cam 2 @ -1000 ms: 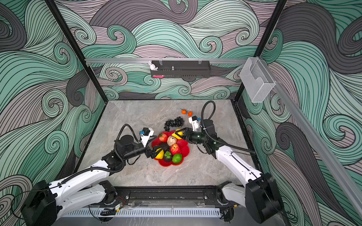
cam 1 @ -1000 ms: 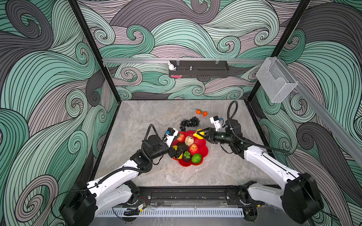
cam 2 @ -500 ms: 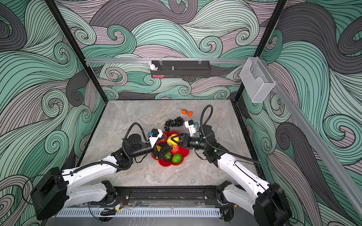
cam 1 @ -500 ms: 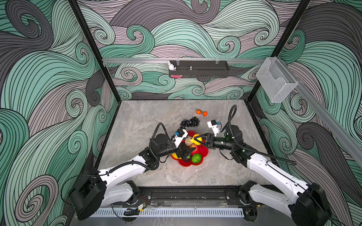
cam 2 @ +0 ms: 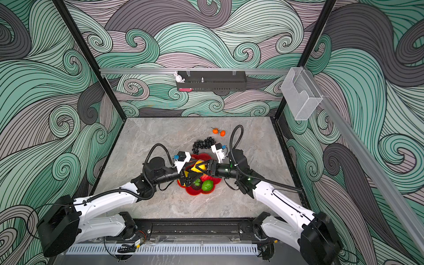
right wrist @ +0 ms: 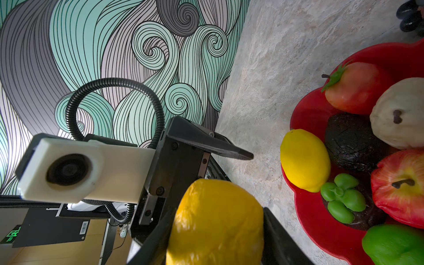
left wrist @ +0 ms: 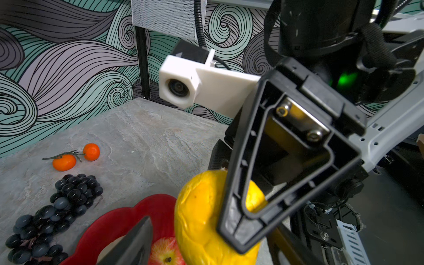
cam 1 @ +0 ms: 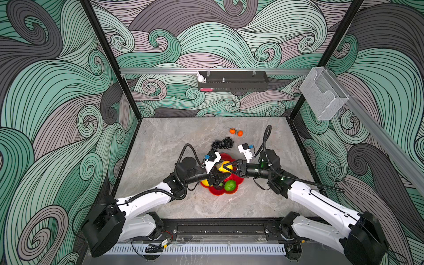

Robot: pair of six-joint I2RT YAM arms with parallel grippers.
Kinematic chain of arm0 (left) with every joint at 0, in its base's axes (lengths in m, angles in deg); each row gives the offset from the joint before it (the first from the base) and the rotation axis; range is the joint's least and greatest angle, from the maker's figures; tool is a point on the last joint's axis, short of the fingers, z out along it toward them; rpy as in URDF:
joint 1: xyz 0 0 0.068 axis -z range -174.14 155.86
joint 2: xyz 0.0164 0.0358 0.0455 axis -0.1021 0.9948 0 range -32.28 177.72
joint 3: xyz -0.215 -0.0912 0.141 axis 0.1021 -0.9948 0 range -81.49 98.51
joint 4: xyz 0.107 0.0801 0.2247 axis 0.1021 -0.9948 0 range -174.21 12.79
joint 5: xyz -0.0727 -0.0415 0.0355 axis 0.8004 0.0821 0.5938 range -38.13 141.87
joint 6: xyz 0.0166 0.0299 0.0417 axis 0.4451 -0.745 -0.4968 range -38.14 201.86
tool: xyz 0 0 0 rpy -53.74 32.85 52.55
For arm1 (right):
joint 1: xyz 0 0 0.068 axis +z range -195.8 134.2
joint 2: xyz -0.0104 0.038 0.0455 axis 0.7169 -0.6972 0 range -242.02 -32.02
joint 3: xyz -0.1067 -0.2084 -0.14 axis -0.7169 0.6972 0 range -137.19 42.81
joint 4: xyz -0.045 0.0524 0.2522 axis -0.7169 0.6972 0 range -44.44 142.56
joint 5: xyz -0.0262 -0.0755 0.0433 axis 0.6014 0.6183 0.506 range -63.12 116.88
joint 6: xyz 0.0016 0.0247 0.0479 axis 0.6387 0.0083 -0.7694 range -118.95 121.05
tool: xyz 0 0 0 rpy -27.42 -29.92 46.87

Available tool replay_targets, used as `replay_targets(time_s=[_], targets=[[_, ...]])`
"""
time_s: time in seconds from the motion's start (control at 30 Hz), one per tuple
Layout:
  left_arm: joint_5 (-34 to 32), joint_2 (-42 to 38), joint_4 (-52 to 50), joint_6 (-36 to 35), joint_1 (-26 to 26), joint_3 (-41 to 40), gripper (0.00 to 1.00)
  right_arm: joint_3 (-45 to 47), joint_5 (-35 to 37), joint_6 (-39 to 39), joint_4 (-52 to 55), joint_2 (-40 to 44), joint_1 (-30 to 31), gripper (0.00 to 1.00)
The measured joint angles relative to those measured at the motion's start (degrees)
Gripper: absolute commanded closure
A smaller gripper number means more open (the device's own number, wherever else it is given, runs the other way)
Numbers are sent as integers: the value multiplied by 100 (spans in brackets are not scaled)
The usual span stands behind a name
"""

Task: Arrange fruit in a fruit bowl
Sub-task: Place the fruit in the fruit bowl.

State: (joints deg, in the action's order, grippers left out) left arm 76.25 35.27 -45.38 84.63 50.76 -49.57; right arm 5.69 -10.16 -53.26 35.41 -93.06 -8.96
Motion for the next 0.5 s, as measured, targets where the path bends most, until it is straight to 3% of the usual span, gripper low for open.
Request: replay_targets(time_s=[0.2,0.5], targets=[[63,94,4,-28,13,0,46,9,101,-2,-33,-37,101,45],[22,90,-90,-48,17,0,53,31,225,61,-20,-39,136,39]])
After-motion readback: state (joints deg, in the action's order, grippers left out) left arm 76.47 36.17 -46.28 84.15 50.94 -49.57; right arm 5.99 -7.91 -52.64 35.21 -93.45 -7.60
